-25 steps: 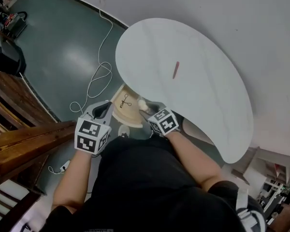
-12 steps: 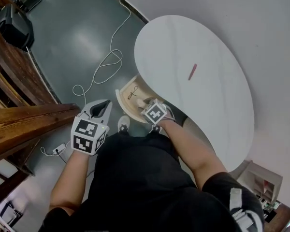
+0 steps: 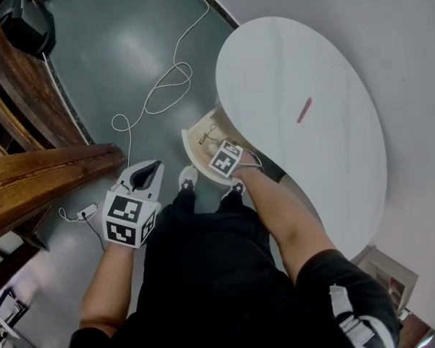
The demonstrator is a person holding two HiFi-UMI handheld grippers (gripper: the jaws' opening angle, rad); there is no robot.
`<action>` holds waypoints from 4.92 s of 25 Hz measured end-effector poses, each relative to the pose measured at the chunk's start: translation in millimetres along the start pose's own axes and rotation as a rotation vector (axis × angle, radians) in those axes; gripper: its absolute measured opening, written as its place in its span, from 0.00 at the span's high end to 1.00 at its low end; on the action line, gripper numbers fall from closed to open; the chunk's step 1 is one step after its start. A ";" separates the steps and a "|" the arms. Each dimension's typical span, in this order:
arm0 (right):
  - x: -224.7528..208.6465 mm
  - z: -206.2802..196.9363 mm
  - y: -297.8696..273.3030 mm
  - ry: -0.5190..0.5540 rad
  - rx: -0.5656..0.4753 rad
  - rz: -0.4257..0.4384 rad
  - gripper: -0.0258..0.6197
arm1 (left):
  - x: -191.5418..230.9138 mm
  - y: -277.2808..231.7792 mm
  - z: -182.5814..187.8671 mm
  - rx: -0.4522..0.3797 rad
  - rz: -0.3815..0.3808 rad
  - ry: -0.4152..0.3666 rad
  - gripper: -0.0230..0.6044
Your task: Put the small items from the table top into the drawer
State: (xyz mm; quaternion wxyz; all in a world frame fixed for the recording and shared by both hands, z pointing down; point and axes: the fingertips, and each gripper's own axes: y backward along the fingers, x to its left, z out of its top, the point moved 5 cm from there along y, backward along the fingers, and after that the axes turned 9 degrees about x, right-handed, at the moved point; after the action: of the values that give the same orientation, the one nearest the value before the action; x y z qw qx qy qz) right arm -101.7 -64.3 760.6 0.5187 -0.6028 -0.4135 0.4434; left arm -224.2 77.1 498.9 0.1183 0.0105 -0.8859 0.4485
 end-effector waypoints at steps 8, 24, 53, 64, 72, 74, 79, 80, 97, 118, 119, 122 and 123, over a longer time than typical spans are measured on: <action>-0.4 0.3 -20.8 0.010 0.050 0.017 0.69 | 5.5 2.1 -5.5 -0.004 0.000 0.020 0.94; 8.0 0.2 14.4 -0.114 -0.118 0.011 0.67 | -4.4 -12.5 13.6 -0.007 -0.046 -0.043 0.94; 11.3 -102.6 310.3 -0.638 -0.819 -0.296 0.92 | -100.5 -34.1 117.4 -0.133 -0.204 -0.328 0.94; -1.9 -162.4 325.4 -0.764 -0.857 -0.379 0.95 | -131.1 -46.9 133.0 -0.131 -0.229 -0.378 0.94; -14.2 -189.3 323.4 -0.788 -0.854 -0.380 0.95 | -152.0 -55.6 141.0 -0.135 -0.229 -0.384 0.94; -20.4 -195.3 321.5 -0.795 -0.858 -0.372 0.95 | -154.8 -58.2 142.5 -0.133 -0.221 -0.380 0.94; -40.4 -208.8 313.3 -0.816 -0.851 -0.344 0.95 | -157.4 -60.8 143.3 -0.131 -0.194 -0.360 0.94; -46.4 -211.3 310.2 -0.831 -0.857 -0.328 0.95 | -157.6 -60.7 143.2 -0.132 -0.185 -0.353 0.94; -177.8 -220.7 223.3 -0.988 -0.696 -0.286 0.91 | -137.3 -44.0 121.5 -0.131 0.001 -0.168 0.94; -200.7 -221.6 195.3 -1.028 -0.588 -0.276 0.89 | -143.7 -30.8 105.1 -0.147 0.060 -0.096 0.94; -200.6 -222.2 195.4 -1.033 -0.592 -0.268 0.89 | -144.2 -30.3 104.8 -0.149 0.057 -0.097 0.94; -199.4 -224.1 196.4 -1.042 -0.601 -0.254 0.90 | -144.2 -28.8 103.5 -0.151 0.049 -0.106 0.94; -198.2 -223.8 198.0 -1.042 -0.607 -0.253 0.90 | -143.4 -28.2 103.0 -0.150 0.047 -0.109 0.94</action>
State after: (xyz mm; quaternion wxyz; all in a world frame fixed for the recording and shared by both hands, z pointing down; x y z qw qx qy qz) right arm 69.1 -335.8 600.5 0.1023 -0.3741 -0.7887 0.4771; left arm -101.9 -34.3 431.1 0.0598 0.0053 -0.9221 0.3822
